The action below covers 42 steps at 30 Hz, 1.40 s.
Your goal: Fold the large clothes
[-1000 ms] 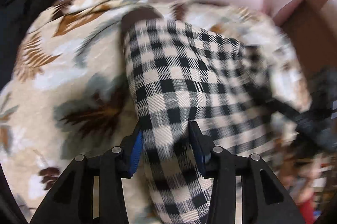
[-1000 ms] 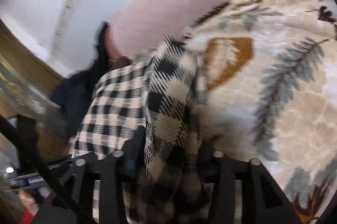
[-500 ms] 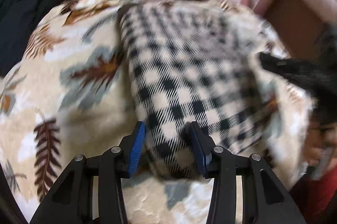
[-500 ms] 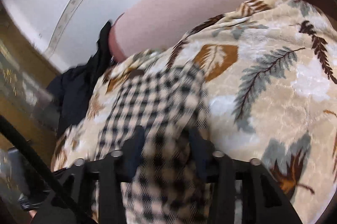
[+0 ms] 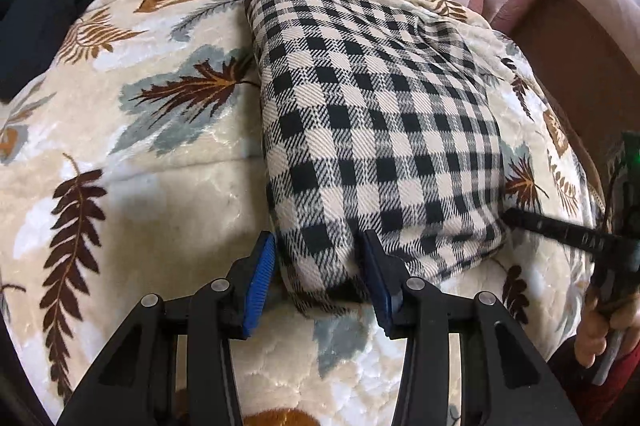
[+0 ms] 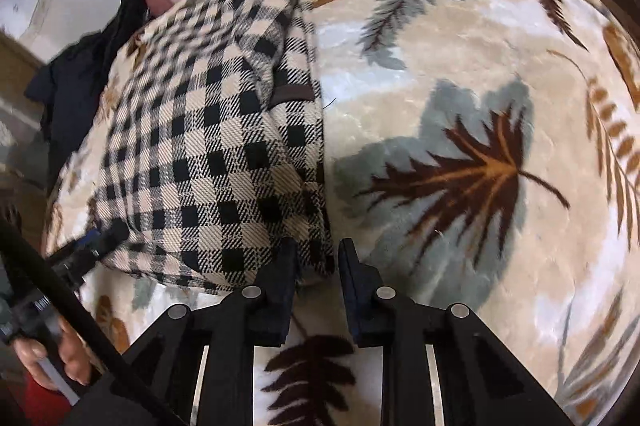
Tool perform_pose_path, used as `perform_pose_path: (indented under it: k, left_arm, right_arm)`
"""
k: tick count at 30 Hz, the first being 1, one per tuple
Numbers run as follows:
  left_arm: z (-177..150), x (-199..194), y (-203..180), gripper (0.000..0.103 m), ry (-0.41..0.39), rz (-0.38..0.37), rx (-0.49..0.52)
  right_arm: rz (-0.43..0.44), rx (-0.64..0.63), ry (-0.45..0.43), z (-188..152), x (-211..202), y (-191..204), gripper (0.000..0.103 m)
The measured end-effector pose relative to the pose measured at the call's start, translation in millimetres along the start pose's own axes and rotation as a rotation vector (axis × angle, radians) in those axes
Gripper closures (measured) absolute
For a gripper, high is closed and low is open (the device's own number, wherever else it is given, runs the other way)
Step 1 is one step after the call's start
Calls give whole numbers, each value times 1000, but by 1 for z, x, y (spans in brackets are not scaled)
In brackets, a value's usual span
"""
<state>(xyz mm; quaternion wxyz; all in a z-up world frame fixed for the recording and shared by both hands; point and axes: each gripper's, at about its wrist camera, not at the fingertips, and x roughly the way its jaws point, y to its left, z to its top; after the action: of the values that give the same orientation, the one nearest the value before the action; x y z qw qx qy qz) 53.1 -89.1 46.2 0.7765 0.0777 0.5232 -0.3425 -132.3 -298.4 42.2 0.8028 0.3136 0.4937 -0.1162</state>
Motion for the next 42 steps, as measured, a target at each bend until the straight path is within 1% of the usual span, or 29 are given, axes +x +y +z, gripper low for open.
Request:
perform_pose_path:
  k: [2,4,6,7,8,9,12,14,15,16,17,18,19,21,22,24,25,26,27,29,30,32,34,35,36,38,39,40,42]
  left_arm:
    - [-5,-4,3,60,-3,-13,-15]
    - [-12,-8,8,60,-4,-31,-42]
    - [-19,-11,13,58,-3,-44,-67]
    - [-23,-12,13,58,-1,-43,-78]
    - [-27,-13,15,58,1,-42,-86]
    - [-30,-16,16,59,-2,-35,-92]
    - [-38,-32,13,60,-47,31,-75]
    - [-42,-48,11,60,-104,72,-70]
    - [-44,-57,9,57,-139,99,-71]
    - [-46,-68,6,54,-179,146,-69]
    - [-48,-77,3,45,-218,192,-63]
    - [-50,-88,-1,38,-267,246,-55]
    - [-52,-100,-5,35,-322,302,-44]
    - [-57,-121,-10,19,-422,378,-32]
    - [-60,-134,-13,16,-484,413,-31]
    - [-65,-151,-13,15,-553,452,-38]
    - [-66,-156,-11,15,-567,462,-48]
    - [-68,-161,-10,14,-578,467,-61]
    - [-69,-166,-7,14,-584,463,-75]
    - [-73,-174,-4,14,-567,451,-93]
    - [-74,-176,-4,14,-559,450,-99]
    - [-79,-182,-5,14,-549,452,-102]
    - [-82,-184,-6,14,-546,462,-107]
    - [-84,-185,-6,14,-540,461,-112]
    - [-85,-185,-5,14,-530,456,-117]
    - [-89,-185,-4,14,-509,440,-137]
    - [-90,-185,-3,14,-497,432,-147]
    - [-92,-184,-3,14,-487,429,-157]
    - [-95,-182,-2,15,-470,424,-167]
  right_arm:
    - [38,29,-55,1,-7,-7,79]
    - [19,7,-125,8,-16,-7,79]
    - [-26,-46,-208,13,-28,1,79]
    - [-31,-53,-225,15,-29,4,79]
    - [-18,-57,-244,17,-32,6,79]
    - [-7,-58,-252,19,-32,10,79]
    - [23,-93,-291,19,-35,28,79]
    - [20,-133,-311,18,-36,44,79]
    - [11,-167,-318,17,-34,53,79]
    - [-2,-194,-318,17,-30,62,79]
    - [-10,-211,-317,16,-28,67,79]
    - [-16,-238,-312,15,-22,76,79]
    - [-13,-252,-305,13,-19,80,79]
    - [-5,-279,-278,10,-10,87,75]
    - [-5,-299,-253,6,-4,91,74]
    - [-32,-335,-212,-1,8,97,74]
    - [-50,-350,-198,-4,12,99,71]
    - [-85,-373,-178,-8,17,103,70]
    - [-102,-383,-170,-11,19,105,68]
    - [-117,-389,-183,-17,16,107,68]
    - [-106,-379,-198,-19,12,108,68]
    - [-56,-364,-236,-23,1,113,68]
    - [-9,-363,-271,-27,-9,125,68]
    - [18,-363,-273,-29,-9,131,68]
    - [49,-369,-255,-33,-5,139,68]
    - [79,-383,-200,-39,6,150,68]
    - [112,-394,-126,-45,19,157,68]
    - [129,-404,-84,-50,26,160,68]
    - [120,-450,-53,-61,27,166,68]
